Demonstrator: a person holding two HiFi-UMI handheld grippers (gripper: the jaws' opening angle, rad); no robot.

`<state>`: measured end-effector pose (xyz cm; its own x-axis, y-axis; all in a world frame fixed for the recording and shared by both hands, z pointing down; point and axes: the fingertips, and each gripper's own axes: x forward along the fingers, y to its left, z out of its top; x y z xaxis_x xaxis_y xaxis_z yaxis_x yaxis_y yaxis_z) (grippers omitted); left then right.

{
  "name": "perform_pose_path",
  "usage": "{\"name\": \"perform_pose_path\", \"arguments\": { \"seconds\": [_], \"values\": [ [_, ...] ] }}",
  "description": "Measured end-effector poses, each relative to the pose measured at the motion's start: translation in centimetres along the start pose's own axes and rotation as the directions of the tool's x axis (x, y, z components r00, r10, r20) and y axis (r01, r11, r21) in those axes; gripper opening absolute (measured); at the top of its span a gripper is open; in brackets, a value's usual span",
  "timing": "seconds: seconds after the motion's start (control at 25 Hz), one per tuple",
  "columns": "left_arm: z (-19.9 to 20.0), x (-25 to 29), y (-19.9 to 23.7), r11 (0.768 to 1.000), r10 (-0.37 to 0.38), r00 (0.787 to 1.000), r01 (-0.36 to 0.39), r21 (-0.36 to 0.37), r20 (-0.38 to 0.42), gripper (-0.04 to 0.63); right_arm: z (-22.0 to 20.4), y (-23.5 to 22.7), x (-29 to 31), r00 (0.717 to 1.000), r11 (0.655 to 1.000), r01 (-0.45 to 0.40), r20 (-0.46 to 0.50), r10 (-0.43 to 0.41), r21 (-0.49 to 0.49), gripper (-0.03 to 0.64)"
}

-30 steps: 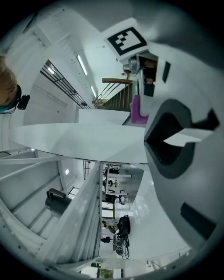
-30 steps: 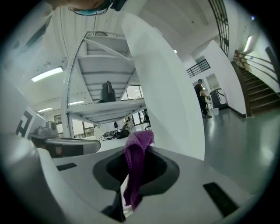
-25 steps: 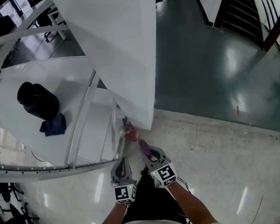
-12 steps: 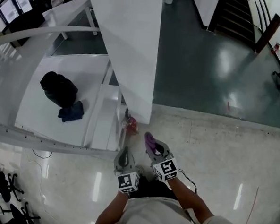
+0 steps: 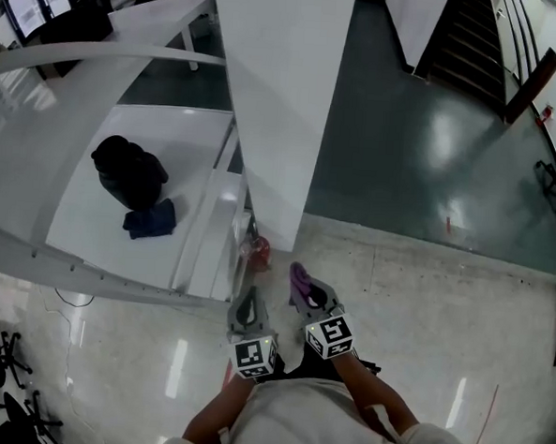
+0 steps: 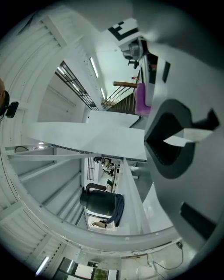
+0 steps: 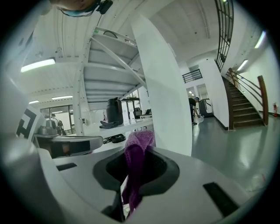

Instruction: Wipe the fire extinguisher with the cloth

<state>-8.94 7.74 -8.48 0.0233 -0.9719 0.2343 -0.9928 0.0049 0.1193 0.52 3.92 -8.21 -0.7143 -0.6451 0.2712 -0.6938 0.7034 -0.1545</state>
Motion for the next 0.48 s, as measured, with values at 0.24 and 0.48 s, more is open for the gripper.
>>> {"name": "perform_pose_path", "arguments": {
  "seconds": [0.24, 0.48],
  "values": [
    [-1.4, 1.8, -0.5, 0.995, 0.083, 0.996, -0.085, -0.059, -0.034, 0.005, -1.2, -1.8, 1.8, 0.994, 0.995, -0.089, -0.065, 0.086, -0.048, 0.055],
    [-2.1, 3.2, -1.1, 0.985, 0.157, 0.987, -0.159, -0.072, -0.039, 0.005, -0.5, -3.2, 3.2, 0.979, 0.979, -0.194, -0.071, 0.189, -0.068, 0.055]
  ]
}}
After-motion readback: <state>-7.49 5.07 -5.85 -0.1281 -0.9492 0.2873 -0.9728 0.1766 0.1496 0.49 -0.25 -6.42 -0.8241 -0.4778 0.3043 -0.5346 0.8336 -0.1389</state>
